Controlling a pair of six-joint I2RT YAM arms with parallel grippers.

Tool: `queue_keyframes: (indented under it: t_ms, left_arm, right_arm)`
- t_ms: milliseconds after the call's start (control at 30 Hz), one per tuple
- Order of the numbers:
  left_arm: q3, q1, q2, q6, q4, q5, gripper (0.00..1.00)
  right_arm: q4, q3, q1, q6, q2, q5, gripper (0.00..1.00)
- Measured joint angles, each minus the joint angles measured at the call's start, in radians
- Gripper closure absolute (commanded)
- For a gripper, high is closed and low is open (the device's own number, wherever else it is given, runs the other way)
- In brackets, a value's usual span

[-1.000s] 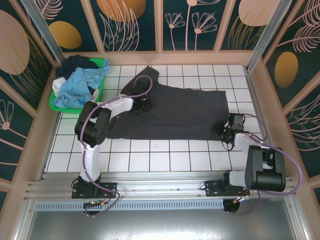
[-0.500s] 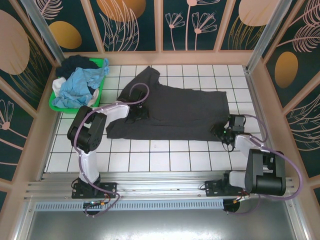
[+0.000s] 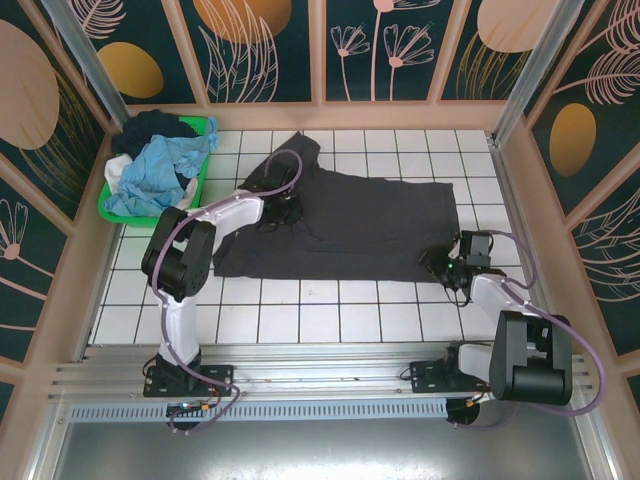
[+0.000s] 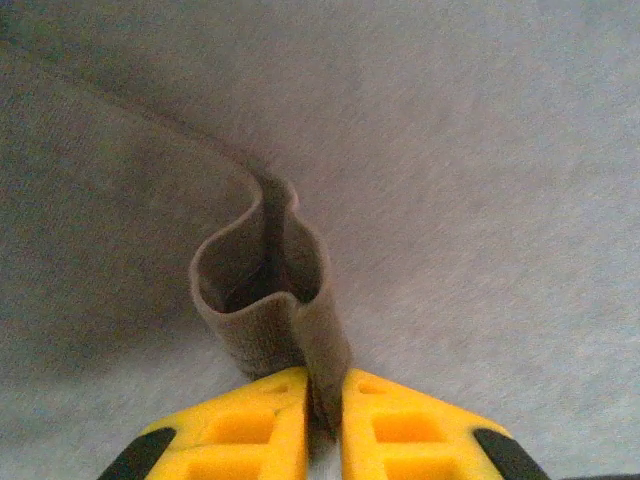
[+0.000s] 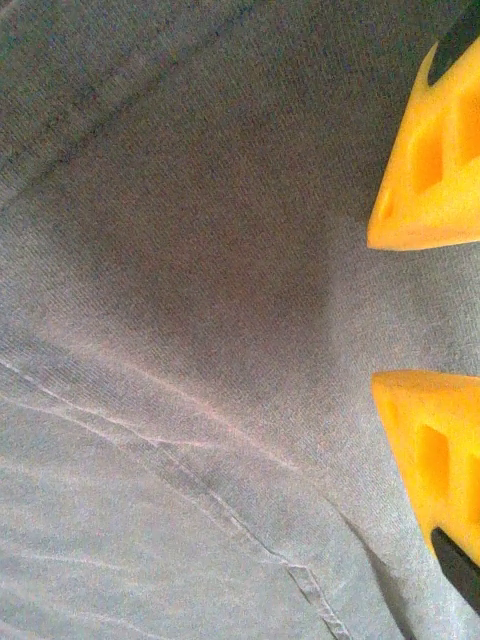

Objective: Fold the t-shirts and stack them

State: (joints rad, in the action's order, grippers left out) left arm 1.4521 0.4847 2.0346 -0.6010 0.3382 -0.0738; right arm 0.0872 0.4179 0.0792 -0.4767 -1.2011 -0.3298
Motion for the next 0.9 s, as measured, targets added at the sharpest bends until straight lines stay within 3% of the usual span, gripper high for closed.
queue_keyframes:
  t_ms: [267, 467, 567, 667, 700, 733, 900]
  left_arm:
    - [0.172, 0.0, 0.138, -0.029, -0.035, -0.173, 0.59]
    - [0.294, -0.015, 0.179, 0.021, 0.037, -0.182, 0.4]
    - [0.161, -0.054, 0.066, 0.022, 0.0, -0.147, 0.33]
    - [-0.065, -0.095, -0.101, 0.005, -0.058, -0.107, 0.29]
    - [-0.123, -0.102, -0.139, -0.002, -0.077, -0.096, 0.07]
    - [-0.196, -0.106, -0.181, -0.011, -0.108, -0.084, 0.01]
    - [-0.347, -0.103, -0.189, -0.023, -0.158, -0.063, 0.01]
  right_arm:
    - [-0.01, -0.01, 0.0, 0.0, 0.0, -0.043, 0.64]
    - [-0.01, -0.01, -0.004, 0.0, -0.01, -0.066, 0.64]
    - [0.0, -0.008, -0.037, -0.004, 0.032, -0.056, 0.64]
    - [0.0, 0.021, -0.131, -0.021, 0.081, -0.022, 0.64]
    - [-0.003, 0.036, -0.163, -0.027, 0.079, -0.011, 0.64]
    - [-0.012, 0.057, -0.197, -0.031, 0.066, -0.004, 0.64]
    - [-0.097, 0.137, -0.219, -0.047, -0.155, -0.008, 0.7]
